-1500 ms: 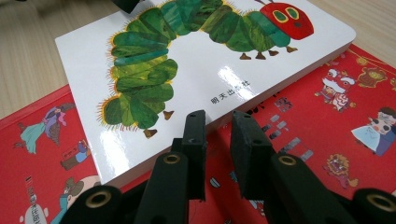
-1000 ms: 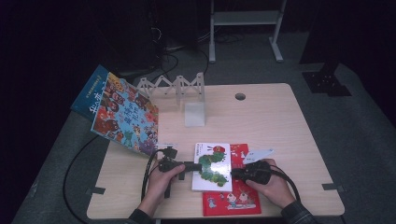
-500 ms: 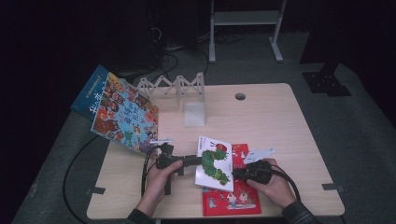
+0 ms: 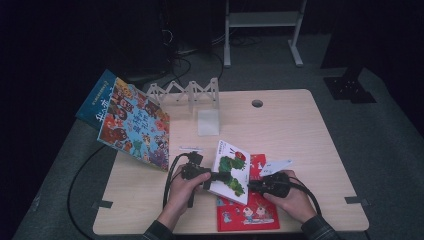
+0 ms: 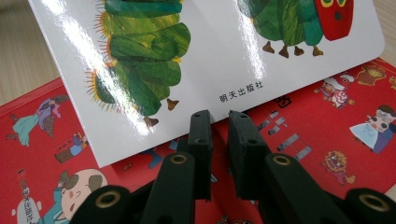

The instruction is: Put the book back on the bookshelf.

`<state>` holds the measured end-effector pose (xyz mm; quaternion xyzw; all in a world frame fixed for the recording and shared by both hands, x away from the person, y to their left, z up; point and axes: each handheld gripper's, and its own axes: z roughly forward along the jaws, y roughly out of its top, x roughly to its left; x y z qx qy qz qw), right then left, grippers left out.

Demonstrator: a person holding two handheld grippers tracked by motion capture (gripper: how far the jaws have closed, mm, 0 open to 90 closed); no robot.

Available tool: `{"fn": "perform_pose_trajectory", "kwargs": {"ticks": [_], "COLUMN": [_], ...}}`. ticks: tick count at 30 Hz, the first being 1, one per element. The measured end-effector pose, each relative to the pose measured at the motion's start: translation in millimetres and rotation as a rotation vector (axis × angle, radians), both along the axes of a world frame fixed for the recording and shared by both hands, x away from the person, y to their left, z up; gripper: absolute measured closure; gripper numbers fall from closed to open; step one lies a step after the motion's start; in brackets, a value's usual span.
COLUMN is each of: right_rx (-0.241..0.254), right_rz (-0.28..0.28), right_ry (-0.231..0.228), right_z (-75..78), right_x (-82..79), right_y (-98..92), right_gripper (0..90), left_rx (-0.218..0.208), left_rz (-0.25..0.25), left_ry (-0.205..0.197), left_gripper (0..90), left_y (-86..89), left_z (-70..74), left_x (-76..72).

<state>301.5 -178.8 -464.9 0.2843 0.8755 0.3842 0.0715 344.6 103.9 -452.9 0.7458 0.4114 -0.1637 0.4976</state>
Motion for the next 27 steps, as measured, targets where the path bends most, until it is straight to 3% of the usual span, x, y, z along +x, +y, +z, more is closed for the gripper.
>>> {"fn": "perform_pose_trajectory", "kwargs": {"ticks": [3, 7, 14, 21, 27], "right_rx": [-0.002, -0.004, 0.0, 0.024, 0.045], "right_rz": [0.0, 0.001, 0.007, -0.016, -0.088], "right_ry": [-0.001, -0.002, 0.0, -0.009, -0.036], "right_z": [-0.2, -0.6, -1.1, -2.9, -6.8], "right_x": [0.0, 0.1, 0.3, 5.3, 13.6], "right_y": [-0.3, -0.4, -1.1, -9.9, -31.4], "right_gripper": [78.1, 77.3, 73.2, 56.5, 43.2], "left_rx": [0.007, 0.023, 0.067, 0.047, 0.023], "left_rz": [0.007, 0.022, 0.01, 0.021, 0.018], "left_ry": [-0.003, 0.025, 0.034, 0.085, 0.128], "left_gripper": [53.0, 58.9, 61.6, 64.8, 68.3], "left_y": [0.5, 2.6, 0.0, 5.2, 10.1], "left_z": [0.1, 0.5, 8.9, 7.7, 7.6], "left_x": [0.8, 2.4, 6.6, 10.7, 15.8]}}
